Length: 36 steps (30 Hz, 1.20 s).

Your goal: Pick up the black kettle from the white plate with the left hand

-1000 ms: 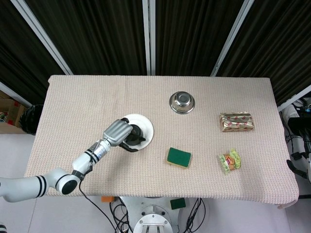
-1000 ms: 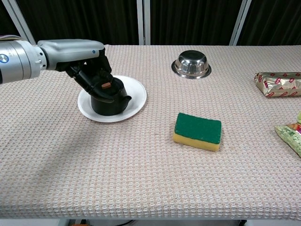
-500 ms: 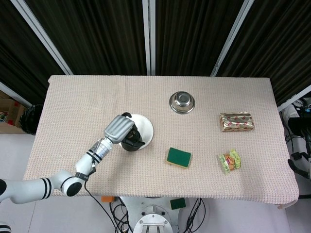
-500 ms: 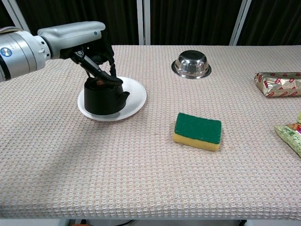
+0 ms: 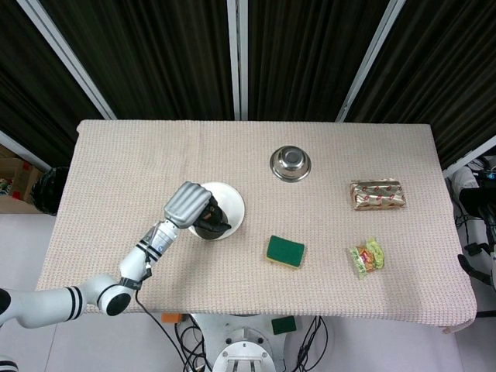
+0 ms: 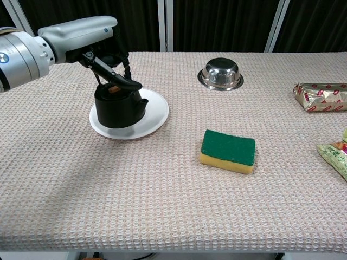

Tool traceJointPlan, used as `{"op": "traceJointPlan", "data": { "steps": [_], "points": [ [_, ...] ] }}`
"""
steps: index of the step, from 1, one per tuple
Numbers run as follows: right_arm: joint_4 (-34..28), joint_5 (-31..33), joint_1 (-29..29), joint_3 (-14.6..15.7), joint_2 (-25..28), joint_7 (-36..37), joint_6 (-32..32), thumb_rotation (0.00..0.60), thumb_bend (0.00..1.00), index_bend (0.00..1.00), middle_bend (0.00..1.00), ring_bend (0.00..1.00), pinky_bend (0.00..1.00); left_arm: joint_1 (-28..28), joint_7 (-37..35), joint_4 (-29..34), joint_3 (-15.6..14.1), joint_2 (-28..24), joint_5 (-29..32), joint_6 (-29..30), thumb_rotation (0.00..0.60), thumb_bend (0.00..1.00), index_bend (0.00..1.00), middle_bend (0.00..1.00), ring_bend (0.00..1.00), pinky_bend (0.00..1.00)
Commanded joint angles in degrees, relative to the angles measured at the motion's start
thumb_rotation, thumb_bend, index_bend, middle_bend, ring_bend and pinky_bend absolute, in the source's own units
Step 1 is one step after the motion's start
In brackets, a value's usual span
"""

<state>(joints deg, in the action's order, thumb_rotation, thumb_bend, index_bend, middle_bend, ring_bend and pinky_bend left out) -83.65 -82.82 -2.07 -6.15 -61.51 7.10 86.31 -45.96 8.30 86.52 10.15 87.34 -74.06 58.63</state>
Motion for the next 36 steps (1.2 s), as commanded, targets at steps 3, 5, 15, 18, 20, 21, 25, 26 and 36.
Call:
{"op": "traceJointPlan", "data": {
  "steps": [3,5,15,18,20,21,25,26,36],
  "points": [
    [0.0,0.0,0.0,0.0,0.0,0.0,0.0,0.6,0.21,0.0,0.0,0.0,0.0,0.5,-0.1,-0.8,0.2,1.0,-0.4,1.0,0.358,0.05,1.0,1.0,0.95,0.66],
    [0.0,0.0,0.0,0.0,0.0,0.1,0.0,0.6,0.21,0.0,0.0,0.0,0.0,0.6,-0.8,-1.1,0.1,1.1,-0.5,0.9,0.354,0.12,1.0,1.0,0.95,0.66],
    [0.1,0.1,0.0,-0.1,0.0,0.2,-0.1,0.6,0.21,0.0,0.0,0.0,0.0,0.8,-2.7,-2.5,0.3,1.8,-1.4,1.0,0.351,0.23,1.0,1.0,0.95,0.66],
    [0.1,0.1,0.0,-0.1,0.0,0.2,-0.1,0.6,0.21,0.0,0.0,0.0,0.0,0.9,-2.9,-2.7,0.3,1.9,-1.6,1.2,0.353,0.25,1.0,1.0,0.95,0.66],
    [0.1,0.1,-0.1,-0.1,0.0,0.2,-0.1,0.6,0.21,0.0,0.0,0.0,0.0,1.0,-2.9,-2.7,0.3,1.9,-1.6,1.2,0.361,0.27,1.0,1.0,0.95,0.66],
    [0.1,0.1,-0.1,-0.1,0.0,0.2,-0.1,0.6,0.21,0.0,0.0,0.0,0.0,1.0,-2.9,-2.8,0.3,1.9,-1.6,1.2,0.371,0.28,1.0,1.0,0.95,0.66],
    [0.1,0.1,0.0,-0.1,0.0,0.2,-0.1,0.6,0.21,0.0,0.0,0.0,0.0,1.1,-3.1,-2.7,0.4,1.9,-1.8,1.1,0.401,0.31,1.0,1.0,0.95,0.66],
    [0.1,0.1,-0.1,-0.1,0.0,0.1,-0.1,0.6,0.21,0.0,0.0,0.0,0.0,1.1,-3.1,-2.7,0.4,1.9,-1.9,1.1,0.402,0.31,1.0,1.0,0.95,0.67],
    [0.1,0.1,-0.1,0.0,0.0,0.2,-0.3,0.6,0.21,0.0,0.0,0.0,0.0,1.0,-3.2,-3.0,0.6,2.1,-2.0,1.0,0.458,0.37,1.0,1.0,0.95,0.67]
  ]
}}
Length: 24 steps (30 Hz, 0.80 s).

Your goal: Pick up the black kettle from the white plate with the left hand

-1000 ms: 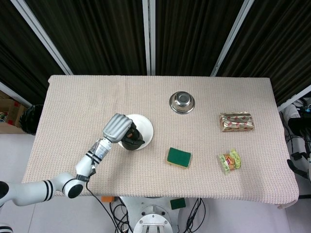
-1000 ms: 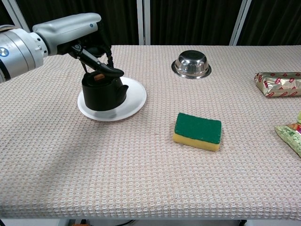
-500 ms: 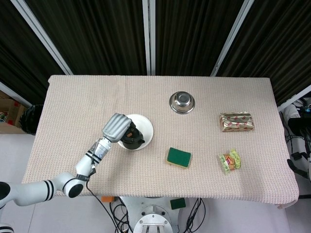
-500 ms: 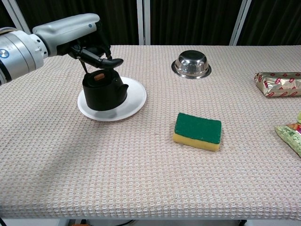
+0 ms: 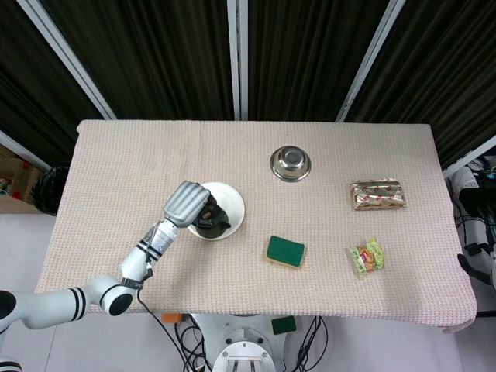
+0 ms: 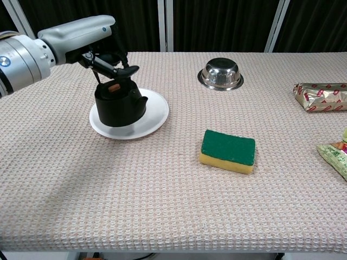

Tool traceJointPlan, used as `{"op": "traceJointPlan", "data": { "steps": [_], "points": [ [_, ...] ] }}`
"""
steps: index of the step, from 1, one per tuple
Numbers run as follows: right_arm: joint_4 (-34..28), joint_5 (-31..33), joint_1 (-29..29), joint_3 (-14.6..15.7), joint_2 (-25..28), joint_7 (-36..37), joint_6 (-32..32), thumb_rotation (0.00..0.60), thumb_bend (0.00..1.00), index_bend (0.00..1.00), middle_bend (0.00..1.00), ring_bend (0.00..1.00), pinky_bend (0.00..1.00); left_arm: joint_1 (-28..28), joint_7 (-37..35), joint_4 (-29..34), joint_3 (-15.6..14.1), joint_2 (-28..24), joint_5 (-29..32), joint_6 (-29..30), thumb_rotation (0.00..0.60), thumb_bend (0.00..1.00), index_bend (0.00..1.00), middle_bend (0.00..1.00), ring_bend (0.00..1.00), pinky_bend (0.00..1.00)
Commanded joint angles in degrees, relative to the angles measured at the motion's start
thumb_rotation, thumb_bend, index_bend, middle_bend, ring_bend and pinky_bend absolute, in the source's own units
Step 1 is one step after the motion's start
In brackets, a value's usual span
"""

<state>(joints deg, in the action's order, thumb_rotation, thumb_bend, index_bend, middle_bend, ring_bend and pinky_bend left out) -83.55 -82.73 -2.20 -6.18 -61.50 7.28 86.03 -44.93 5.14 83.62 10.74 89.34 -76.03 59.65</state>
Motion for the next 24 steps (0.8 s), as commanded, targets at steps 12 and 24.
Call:
{"op": "traceJointPlan", "data": {
  "steps": [12,24],
  "points": [
    [0.0,0.2,0.0,-0.1,0.1,0.1,-0.1,0.6,0.21,0.0,0.0,0.0,0.0,-0.7,0.4,-2.6,0.2,1.2,-1.5,0.5,0.532,0.41,1.0,1.0,0.96,0.68],
    [0.0,0.2,0.0,-0.1,0.2,0.2,-0.2,0.6,0.21,0.0,0.0,0.0,0.0,-1.4,4.3,-6.2,0.1,2.8,-4.3,2.8,0.579,0.44,1.0,1.0,0.96,0.68]
  ]
}}
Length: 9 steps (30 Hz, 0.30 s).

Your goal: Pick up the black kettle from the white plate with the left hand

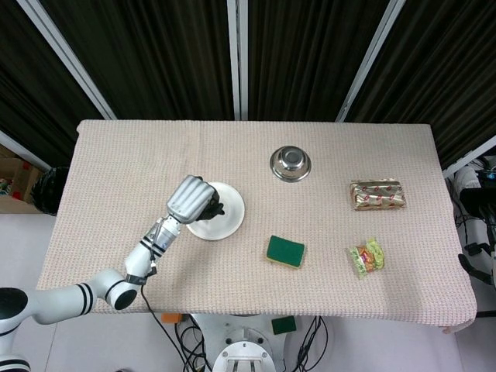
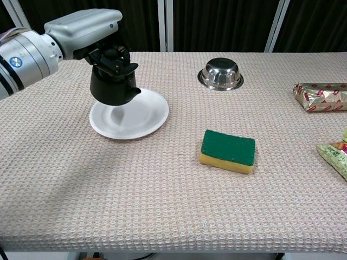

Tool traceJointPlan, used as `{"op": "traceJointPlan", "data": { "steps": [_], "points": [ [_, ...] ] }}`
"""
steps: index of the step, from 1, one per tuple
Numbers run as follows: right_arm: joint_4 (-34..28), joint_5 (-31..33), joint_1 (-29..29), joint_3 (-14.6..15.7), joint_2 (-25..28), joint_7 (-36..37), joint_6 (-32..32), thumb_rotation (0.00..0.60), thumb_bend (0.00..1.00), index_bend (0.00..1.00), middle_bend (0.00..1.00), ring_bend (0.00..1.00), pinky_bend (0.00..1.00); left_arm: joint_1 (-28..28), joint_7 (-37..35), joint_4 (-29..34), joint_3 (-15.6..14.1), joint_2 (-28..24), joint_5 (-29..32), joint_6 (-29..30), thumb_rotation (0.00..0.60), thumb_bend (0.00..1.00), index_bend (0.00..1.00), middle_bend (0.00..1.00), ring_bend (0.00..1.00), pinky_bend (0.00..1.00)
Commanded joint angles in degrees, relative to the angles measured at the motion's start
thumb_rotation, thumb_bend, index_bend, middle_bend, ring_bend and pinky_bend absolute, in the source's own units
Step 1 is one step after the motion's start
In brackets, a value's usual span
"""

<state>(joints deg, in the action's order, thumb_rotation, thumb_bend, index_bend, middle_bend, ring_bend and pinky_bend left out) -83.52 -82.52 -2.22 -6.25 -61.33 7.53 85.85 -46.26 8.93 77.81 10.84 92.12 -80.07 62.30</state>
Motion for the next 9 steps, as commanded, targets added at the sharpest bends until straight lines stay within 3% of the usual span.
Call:
{"op": "traceJointPlan", "data": {
  "steps": [1,9],
  "points": [
    [0.0,0.0,0.0,0.0,0.0,0.0,0.0,0.6,0.21,0.0,0.0,0.0,0.0,-0.2,0.8,-0.5,0.0,0.1,-0.3,0.3,0.58,0.44,1.0,1.0,0.96,0.68],
    [-0.1,-0.1,-0.1,0.1,0.0,0.2,-0.3,0.6,0.21,0.0,0.0,0.0,0.0,0.1,0.2,-0.2,0.1,0.2,-0.2,0.5,0.584,0.44,1.0,1.0,0.96,0.68]
  ]
}}
